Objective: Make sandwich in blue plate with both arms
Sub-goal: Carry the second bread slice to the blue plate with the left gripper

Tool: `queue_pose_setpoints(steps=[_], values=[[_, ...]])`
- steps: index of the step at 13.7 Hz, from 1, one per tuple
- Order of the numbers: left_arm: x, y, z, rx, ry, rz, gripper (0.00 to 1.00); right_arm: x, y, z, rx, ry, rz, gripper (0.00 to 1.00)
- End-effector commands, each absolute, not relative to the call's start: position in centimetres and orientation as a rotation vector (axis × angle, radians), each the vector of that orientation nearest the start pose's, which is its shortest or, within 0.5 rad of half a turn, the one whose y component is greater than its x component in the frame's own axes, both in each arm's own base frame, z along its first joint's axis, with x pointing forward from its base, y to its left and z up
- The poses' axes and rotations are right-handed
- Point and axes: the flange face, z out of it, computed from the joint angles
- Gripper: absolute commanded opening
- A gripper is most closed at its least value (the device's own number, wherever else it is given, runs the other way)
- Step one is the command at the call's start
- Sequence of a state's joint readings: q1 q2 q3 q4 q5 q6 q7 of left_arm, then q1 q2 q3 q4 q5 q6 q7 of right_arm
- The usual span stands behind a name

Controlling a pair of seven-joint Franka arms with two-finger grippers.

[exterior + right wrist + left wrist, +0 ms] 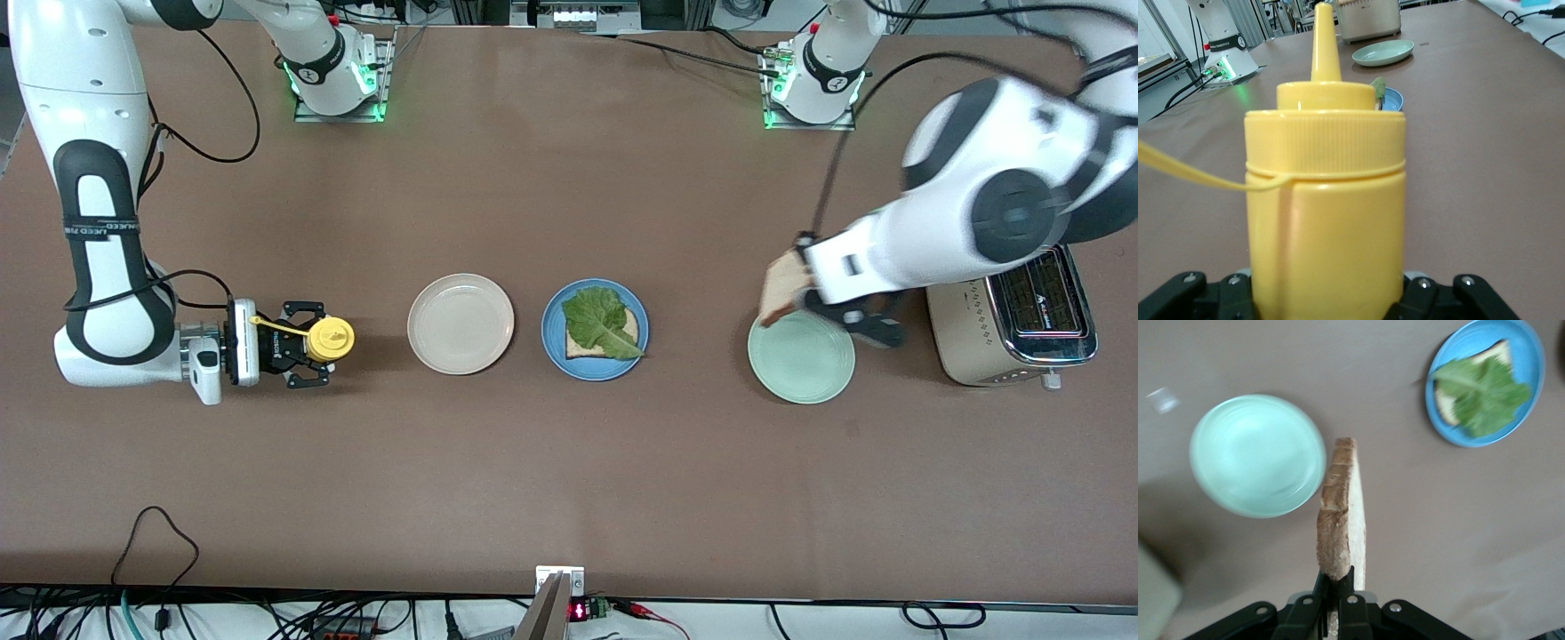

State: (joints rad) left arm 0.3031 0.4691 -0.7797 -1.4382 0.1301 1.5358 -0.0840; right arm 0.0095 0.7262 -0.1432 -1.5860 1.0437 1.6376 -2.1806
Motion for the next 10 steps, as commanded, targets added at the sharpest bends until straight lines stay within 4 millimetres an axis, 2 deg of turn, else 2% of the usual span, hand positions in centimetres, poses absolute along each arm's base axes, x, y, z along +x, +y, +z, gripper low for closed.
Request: queue_pose_setpoints(steps=[1, 4, 6, 8, 10], values=[[62.6, -24.1, 44.7, -3.399, 0.469, 0.530, 0.01, 64.7, 0.3, 20.2, -1.421, -1.517, -0.777, 0.00], [63.9, -27.1, 41.7, -3.718, 0.230, 0.733, 0.01, 64.0, -0.1, 17.7, -1.361, -1.467, -0.836, 0.00], [65.0, -27.8, 37.2, -3.826, 0.091, 0.850, 0.01, 63.6, -0.5, 16.4, -1.325, -1.454, -0.877, 0.00], [65.0, -30.1, 35.3, -3.898, 0.108, 0.824, 0.00, 63.1, -1.2, 15.1, -1.300, -1.429, -0.911, 0.00], [64.9, -31.0, 32.4, -3.960, 0.259, 0.685, 0.00, 62.6, -1.6, 13.7, -1.280, -1.405, -0.926, 0.00]])
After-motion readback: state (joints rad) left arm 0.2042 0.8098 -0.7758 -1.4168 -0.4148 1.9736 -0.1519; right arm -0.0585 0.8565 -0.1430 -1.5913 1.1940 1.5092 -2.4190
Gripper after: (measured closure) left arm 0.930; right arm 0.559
